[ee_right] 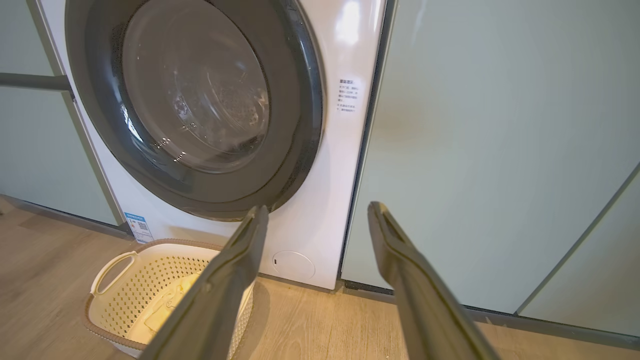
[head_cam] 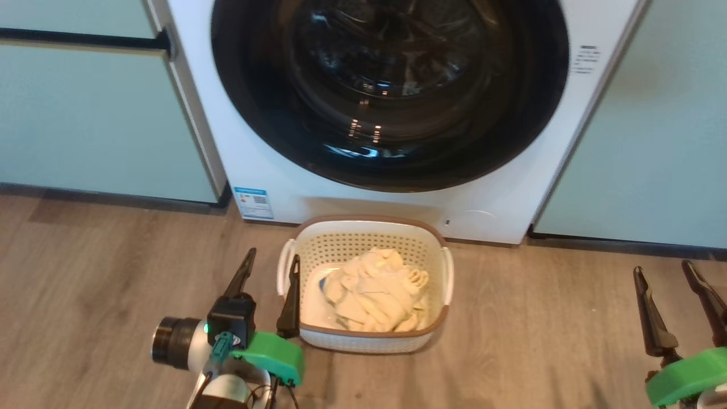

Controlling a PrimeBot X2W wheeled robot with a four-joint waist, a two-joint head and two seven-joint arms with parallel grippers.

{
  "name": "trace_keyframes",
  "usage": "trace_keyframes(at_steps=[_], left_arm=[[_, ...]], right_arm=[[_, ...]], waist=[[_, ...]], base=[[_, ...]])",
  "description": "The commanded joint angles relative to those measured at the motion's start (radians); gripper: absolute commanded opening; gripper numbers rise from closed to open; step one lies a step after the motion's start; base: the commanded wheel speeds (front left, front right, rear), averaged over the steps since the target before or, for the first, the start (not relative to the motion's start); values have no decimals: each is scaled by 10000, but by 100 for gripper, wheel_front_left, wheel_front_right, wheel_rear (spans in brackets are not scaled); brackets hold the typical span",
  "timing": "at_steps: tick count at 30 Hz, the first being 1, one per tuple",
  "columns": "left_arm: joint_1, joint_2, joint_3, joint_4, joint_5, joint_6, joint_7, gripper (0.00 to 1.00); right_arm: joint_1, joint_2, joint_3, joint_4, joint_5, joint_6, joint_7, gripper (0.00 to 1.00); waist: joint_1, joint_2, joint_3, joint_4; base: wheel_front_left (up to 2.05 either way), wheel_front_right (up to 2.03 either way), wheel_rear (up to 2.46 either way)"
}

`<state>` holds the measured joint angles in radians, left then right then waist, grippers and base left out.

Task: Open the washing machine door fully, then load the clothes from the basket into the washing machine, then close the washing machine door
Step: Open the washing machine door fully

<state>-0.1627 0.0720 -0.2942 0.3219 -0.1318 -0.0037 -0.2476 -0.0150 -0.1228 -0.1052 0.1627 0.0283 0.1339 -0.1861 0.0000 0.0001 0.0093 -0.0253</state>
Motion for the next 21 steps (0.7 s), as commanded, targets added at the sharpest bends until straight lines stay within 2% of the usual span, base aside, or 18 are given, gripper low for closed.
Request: trace_keyframes(at_steps=[1, 13, 21], left_arm=[[-591, 61, 298, -308, 72, -5, -141, 100], [-629, 65, 278, -333, 24, -69, -141, 100], [-640, 51, 299, -450, -40, -162, -141, 100]], right_arm=[[-490, -249, 94, -336, 59, -32, -133, 100], [-535, -205, 61, -319, 88, -32, -170, 100], [-567, -221, 57, -288, 130, -32, -184, 100]], waist=[[0, -1, 12, -8], [0, -1, 80, -70], [0, -1, 123, -93]], base=[[123, 123, -246], [122, 122, -245], [85, 85, -170]])
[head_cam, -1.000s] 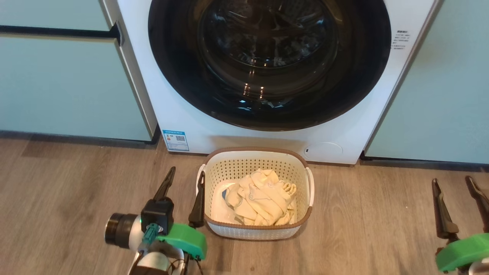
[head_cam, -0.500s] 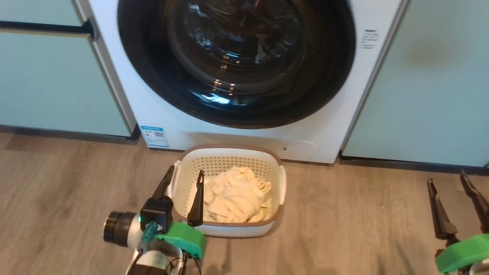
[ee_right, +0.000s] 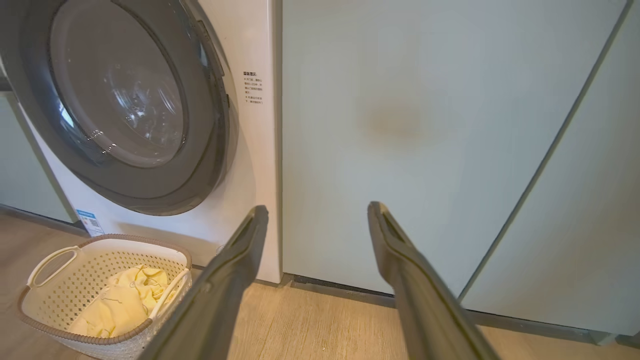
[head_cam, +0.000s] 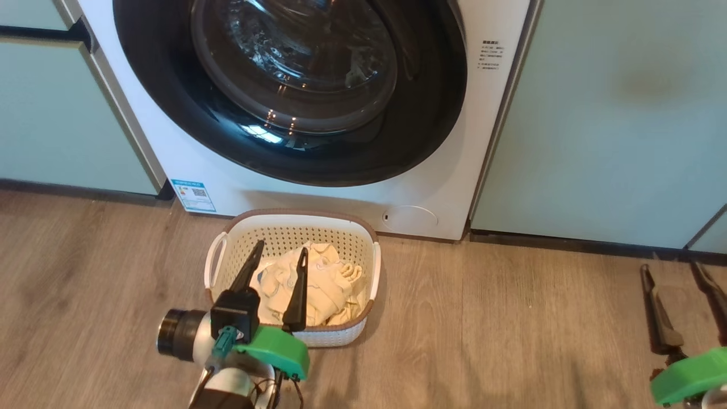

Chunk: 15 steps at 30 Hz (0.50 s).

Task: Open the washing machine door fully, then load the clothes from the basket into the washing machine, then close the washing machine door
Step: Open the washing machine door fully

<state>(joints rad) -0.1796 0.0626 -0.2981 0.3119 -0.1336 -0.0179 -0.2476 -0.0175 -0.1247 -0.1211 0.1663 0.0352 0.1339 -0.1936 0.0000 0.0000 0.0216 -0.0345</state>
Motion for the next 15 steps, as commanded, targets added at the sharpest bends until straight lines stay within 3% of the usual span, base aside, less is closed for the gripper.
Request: trace_keyframes(at_steps=[1, 15], left_arm=[[-466, 147, 341, -345, -27, -33, -141, 100], [-400, 78, 468, -423, -130, -27, -141, 100]], right_arm=[[-545, -201, 217, -319, 66, -32, -112, 100], [-559, -232, 208, -256, 120, -32, -103, 100]], waist=[[0, 0, -3, -4], [0, 0, 39, -18]], base=[[52, 52, -103], [8, 8, -16]])
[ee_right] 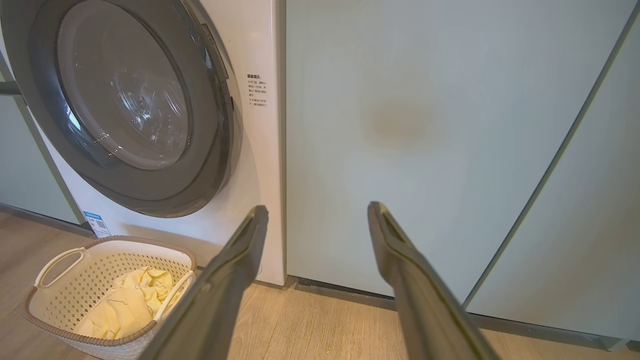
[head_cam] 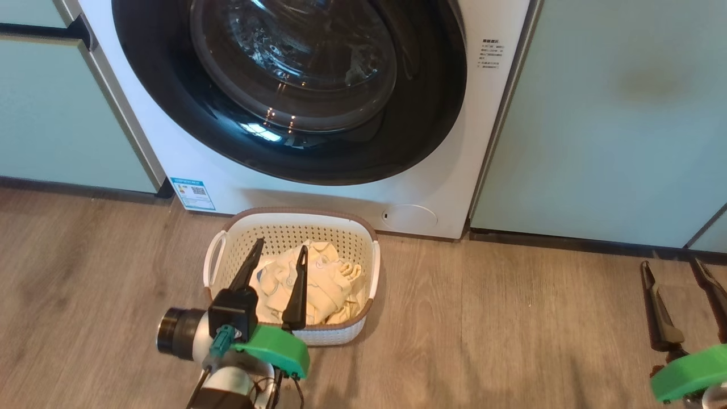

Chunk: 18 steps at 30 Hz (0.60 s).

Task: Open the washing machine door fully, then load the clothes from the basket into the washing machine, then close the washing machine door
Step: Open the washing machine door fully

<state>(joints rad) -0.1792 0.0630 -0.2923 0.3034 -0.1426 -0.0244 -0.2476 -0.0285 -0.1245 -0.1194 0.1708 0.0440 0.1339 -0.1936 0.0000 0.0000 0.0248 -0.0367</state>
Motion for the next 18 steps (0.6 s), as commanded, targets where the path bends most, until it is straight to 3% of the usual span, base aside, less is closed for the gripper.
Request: trace_keyframes(at_steps=[1, 18], left_arm=[[-407, 70, 411, -334, -47, 34, -141, 100], [-615, 22, 419, -400, 14, 67, -141, 100]], right_arm=[[-449, -233, 189, -298, 32, -32, -100, 100], [-710, -243, 118, -266, 243, -32, -169, 100]], waist=[[0, 0, 18, 4], [0, 0, 515, -31]], base=[[0, 0, 0], [0, 0, 0]])
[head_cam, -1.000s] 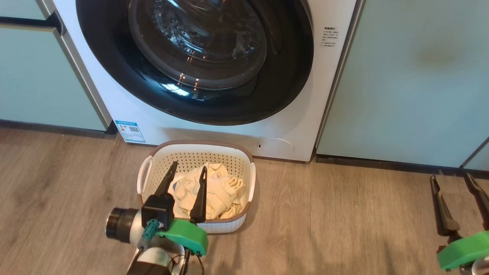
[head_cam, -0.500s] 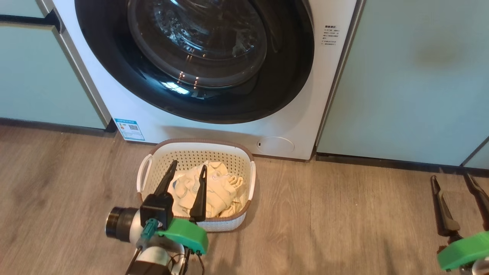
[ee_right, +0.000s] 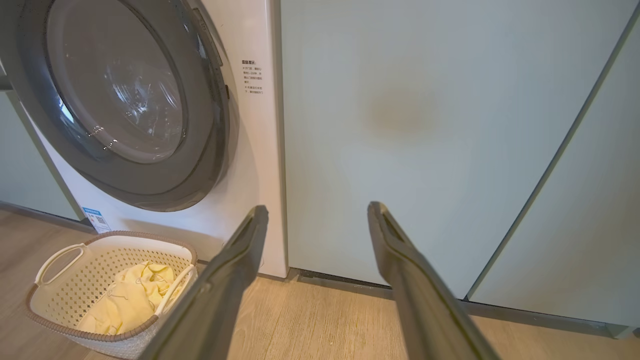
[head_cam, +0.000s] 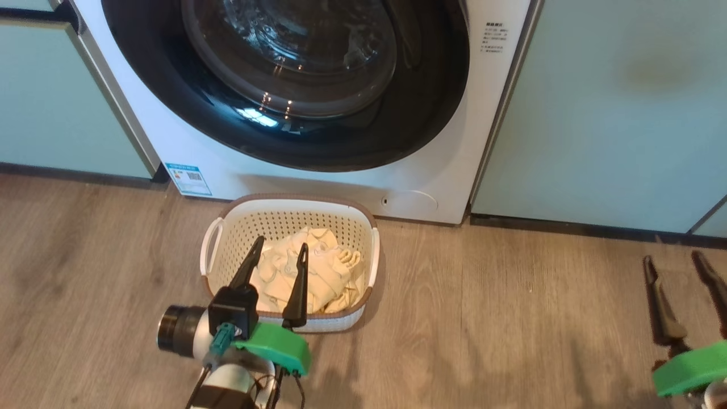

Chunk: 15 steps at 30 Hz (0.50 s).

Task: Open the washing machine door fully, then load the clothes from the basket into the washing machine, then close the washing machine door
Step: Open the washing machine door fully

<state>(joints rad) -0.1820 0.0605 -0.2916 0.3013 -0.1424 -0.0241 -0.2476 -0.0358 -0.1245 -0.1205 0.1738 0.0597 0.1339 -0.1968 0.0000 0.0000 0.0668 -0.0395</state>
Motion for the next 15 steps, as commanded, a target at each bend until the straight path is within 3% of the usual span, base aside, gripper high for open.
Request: trace_keyframes(at_steps=[1, 3, 4, 5, 6, 7, 8, 9, 15], left_arm=[[-627, 45, 414, -395, 22, 67, -141, 100], [-709, 40, 415, -427, 51, 80, -141, 100], [-740, 36, 414, -430, 49, 82, -141, 100], [-766, 30, 405, -427, 31, 71, -141, 100], [-766, 30, 405, -427, 31, 71, -141, 100], [-804, 24, 391, -432, 31, 67, -141, 100], [-835, 17, 382, -429, 13, 57, -141, 100], [-865, 10, 373, -435, -11, 45, -141, 100], [-1143, -23, 260, -512, 39, 59, -141, 100]], right_arm=[[-704, -223, 88, -253, 206, -32, -145, 100], [-870, -249, 42, -142, 390, -32, -152, 100], [-966, -235, -22, -67, 511, -32, -170, 90], [-1063, -244, -77, 13, 592, -32, -188, 57], [-1063, -244, -77, 13, 592, -32, -188, 57], [-1169, -232, -125, 95, 701, -32, -212, 37], [-1271, -229, -159, 185, 786, -32, -233, 10], [-1375, -226, -186, 272, 863, -32, -253, 0], [-2149, -65, -416, 831, 2190, -32, -253, 0]], waist=[[0, 0, 162, -2], [0, 0, 301, -2], [0, 0, 351, -1], [0, 0, 420, 3], [0, 0, 420, 3], [0, 0, 481, 15], [0, 0, 526, 28], [0, 0, 586, 42], [0, 0, 1002, 177]], base=[[0, 0, 0], [0, 0, 0], [0, 0, 0], [0, 0, 0], [0, 0, 0], [0, 0, 0], [0, 0, 0], [0, 0, 0], [0, 0, 0]])
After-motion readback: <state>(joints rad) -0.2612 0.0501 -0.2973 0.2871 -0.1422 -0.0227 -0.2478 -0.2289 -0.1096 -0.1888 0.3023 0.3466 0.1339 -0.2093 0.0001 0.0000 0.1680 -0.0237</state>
